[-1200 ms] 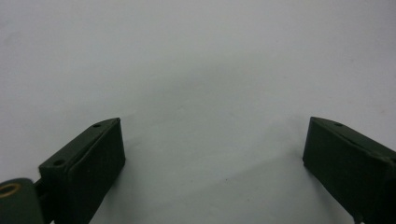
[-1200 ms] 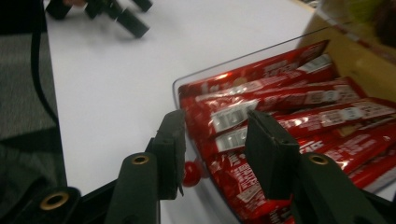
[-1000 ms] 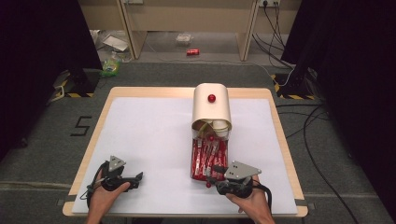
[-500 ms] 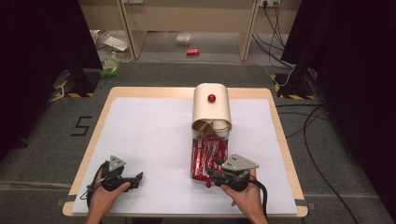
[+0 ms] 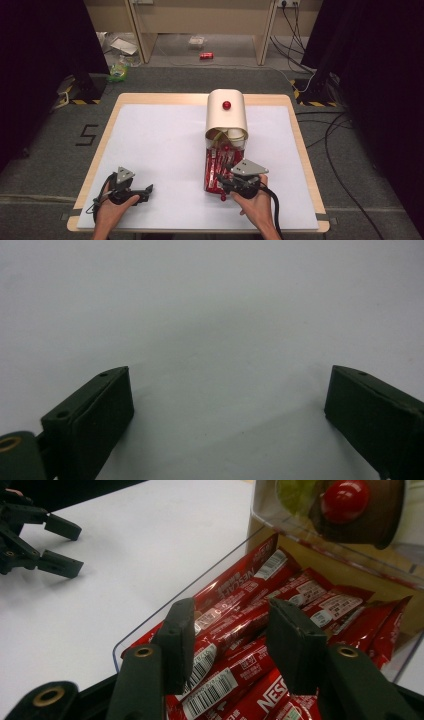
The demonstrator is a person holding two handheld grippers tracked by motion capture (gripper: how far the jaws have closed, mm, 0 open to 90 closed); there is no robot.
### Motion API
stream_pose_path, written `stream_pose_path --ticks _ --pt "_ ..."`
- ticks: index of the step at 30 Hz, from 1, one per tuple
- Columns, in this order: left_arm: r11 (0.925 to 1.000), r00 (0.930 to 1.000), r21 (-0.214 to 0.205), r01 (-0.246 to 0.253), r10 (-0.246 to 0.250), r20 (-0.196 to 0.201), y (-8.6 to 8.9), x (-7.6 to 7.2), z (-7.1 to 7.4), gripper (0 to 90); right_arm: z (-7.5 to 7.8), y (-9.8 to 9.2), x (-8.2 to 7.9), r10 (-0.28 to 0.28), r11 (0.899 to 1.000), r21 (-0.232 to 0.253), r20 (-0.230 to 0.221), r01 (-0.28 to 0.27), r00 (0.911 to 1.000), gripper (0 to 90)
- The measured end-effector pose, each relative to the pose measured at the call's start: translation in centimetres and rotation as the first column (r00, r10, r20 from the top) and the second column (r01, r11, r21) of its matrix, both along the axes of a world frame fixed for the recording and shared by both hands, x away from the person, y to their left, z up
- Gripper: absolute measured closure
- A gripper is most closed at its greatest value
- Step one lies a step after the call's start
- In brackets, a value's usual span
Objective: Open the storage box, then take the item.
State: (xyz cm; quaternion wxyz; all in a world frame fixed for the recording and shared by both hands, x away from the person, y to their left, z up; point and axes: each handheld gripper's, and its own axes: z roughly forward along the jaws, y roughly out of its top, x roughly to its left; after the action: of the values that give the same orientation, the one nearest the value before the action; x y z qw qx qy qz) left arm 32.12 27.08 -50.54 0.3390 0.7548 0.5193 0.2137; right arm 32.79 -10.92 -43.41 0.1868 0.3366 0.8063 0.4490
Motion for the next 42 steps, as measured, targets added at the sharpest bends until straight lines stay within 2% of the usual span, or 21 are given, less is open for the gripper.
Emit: stream_pose_path --ticks 14,27,30,36,41,42 --pt "1.0 1.0 -0.002 0.0 0.0 0.001 0.0 0.0 0.0 4.5 -0.7 1.3 1.1 -0.001 1.0 -0.016 -0.026 0.001 0.9997 55.8" --pt "1.0 1.0 -0.002 0.0 0.0 0.001 0.0 0.0 0.0 4.6 -0.8 1.6 1.4 -0.001 0.999 -0.036 -0.045 -0.001 0.999 59.9" --pt "1.0 1.0 -0.002 0.0 0.0 0.001 0.0 0.0 0.0 4.6 -1.1 1.8 1.6 -0.01 0.998 -0.06 -0.05 0.007 0.9987 61.3" --pt "1.0 1.0 -0.001 0.0 0.0 0.002 0.0 0.0 0.0 4.6 -1.2 2.0 1.8 -0.018 0.997 -0.079 -0.045 0.015 0.9988 61.5" --pt "1.0 1.0 -0.002 -0.001 0.001 0.002 0.0 0.0 0.0 4.6 -1.7 2.1 2.3 -0.058 0.99 -0.127 -0.039 0.052 0.9976 62.0" --pt "1.0 1.0 -0.002 -0.002 0.002 0.003 0.0 0.0 0.0 4.6 -1.8 2.1 2.4 -0.061 0.991 -0.123 -0.039 0.056 0.9974 62.4"
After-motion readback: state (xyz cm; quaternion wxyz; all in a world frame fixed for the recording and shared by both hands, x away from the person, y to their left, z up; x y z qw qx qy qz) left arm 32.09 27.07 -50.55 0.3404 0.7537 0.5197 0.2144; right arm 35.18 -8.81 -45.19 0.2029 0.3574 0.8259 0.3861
